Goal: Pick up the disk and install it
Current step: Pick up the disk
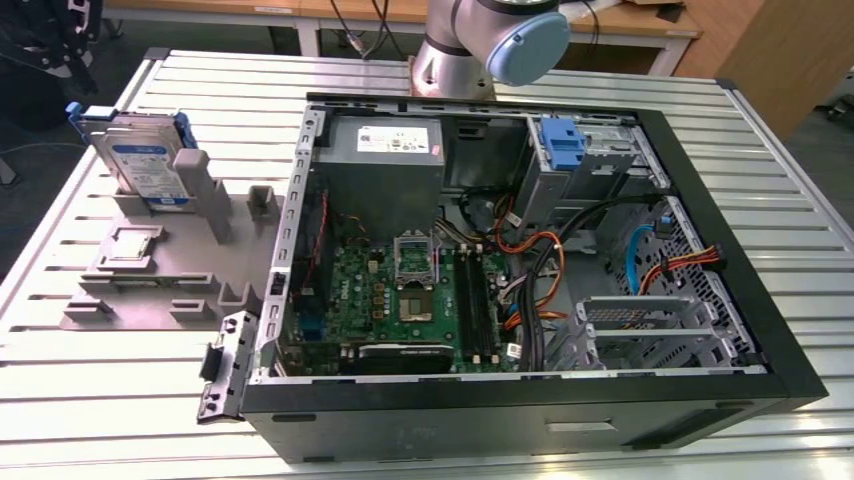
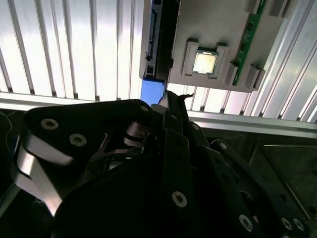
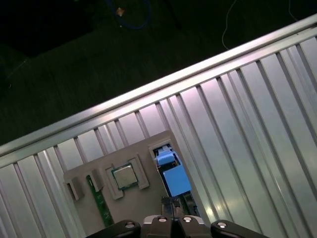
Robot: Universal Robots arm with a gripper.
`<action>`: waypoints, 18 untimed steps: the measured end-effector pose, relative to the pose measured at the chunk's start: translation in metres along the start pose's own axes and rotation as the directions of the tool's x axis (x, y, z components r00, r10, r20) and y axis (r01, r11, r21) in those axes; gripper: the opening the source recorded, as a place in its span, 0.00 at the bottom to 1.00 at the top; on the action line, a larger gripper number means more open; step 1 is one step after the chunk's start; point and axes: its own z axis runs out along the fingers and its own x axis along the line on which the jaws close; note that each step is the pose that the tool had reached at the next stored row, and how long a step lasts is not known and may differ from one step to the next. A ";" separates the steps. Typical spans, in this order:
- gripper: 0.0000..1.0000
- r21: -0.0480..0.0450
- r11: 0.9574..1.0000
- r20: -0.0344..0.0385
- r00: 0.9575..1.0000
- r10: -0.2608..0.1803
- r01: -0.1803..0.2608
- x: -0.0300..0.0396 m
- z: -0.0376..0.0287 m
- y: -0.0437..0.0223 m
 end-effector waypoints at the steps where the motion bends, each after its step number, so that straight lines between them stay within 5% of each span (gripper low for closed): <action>1: 0.10 0.000 1.000 0.000 1.000 -0.001 0.001 0.0000 0.0000 0.0000; 7: 0.10 0.000 0.998 -0.001 0.998 -0.067 0.067 0.0001 0.0009 -0.0001; 14: 0.10 -0.001 0.985 -0.003 0.985 -0.173 0.173 0.0002 0.0043 -0.0001; 18: 0.10 0.010 0.984 0.000 0.984 -0.180 0.180 0.0007 0.0090 0.0027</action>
